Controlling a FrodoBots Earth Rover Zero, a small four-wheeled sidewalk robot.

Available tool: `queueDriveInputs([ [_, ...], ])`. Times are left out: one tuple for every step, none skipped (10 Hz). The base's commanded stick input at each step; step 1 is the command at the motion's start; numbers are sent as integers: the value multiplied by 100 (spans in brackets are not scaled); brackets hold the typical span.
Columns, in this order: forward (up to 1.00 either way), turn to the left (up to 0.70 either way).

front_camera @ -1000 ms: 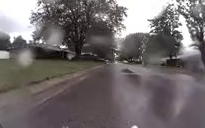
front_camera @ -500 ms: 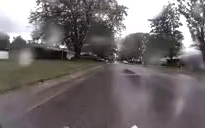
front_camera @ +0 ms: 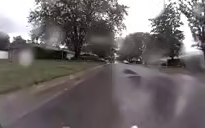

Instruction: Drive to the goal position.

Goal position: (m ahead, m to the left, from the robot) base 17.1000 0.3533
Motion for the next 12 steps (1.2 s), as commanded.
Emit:
queueDriveInputs([
  [50,-1],
  [50,-1],
  [50,-1],
  [50,-1],
  [50,-1],
  [50,-1],
  [50,-1],
  [50,-1],
  [50,-1],
  [50,-1],
  [50,-1],
  [50,-1],
])
